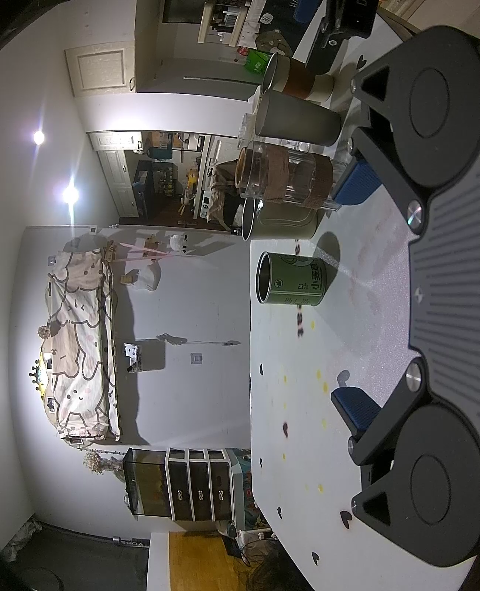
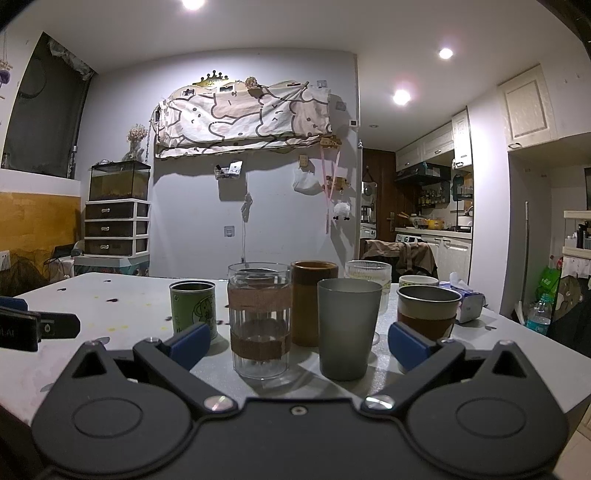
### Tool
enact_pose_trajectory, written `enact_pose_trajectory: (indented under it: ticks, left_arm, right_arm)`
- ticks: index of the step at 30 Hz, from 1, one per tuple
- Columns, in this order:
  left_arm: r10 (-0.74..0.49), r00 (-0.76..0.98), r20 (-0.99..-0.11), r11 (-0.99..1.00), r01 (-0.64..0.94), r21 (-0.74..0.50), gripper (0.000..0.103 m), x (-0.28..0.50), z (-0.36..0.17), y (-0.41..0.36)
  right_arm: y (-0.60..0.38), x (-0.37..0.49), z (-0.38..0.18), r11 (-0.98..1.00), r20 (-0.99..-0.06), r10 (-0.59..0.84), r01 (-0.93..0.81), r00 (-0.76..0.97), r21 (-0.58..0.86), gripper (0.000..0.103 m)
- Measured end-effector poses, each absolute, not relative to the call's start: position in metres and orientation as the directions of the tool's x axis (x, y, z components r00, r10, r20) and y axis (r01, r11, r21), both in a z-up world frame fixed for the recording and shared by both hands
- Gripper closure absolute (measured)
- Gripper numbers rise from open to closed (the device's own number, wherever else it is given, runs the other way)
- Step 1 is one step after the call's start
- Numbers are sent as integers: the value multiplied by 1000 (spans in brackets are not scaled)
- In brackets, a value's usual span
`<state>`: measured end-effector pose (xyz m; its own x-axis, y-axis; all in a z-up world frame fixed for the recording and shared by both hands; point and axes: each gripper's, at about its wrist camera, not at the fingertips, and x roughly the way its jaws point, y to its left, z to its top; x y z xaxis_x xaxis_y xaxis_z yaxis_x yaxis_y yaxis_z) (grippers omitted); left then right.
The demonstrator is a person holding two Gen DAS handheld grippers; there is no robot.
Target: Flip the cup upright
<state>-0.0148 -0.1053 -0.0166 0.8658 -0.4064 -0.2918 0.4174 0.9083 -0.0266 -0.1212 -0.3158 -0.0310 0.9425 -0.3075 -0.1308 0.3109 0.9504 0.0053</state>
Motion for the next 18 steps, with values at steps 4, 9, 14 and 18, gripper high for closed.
enact_pose_trajectory:
  ticks: [4, 9, 14, 18]
  left_arm:
    - [-407, 866, -292, 908, 418, -27, 0, -14, -16, -105]
    - [-407, 866, -292, 908, 418, -27, 0, -14, -16, -105]
    - [-407, 865, -292, 908, 418, -28, 0, -15, -16, -105]
    - [-404, 867, -292, 909, 415, -27, 0, -15, -17, -105]
  right_arm:
    - [-315, -121, -31, 951, -131, -307, 310, 943, 5, 0]
    - [-315, -121, -31, 950, -130, -308, 311, 943, 4, 0]
    - [-316, -121, -31, 950, -131, -308, 311, 942, 3, 0]
    - [-316, -121, -31, 950, -131, -308, 312, 942, 4, 0]
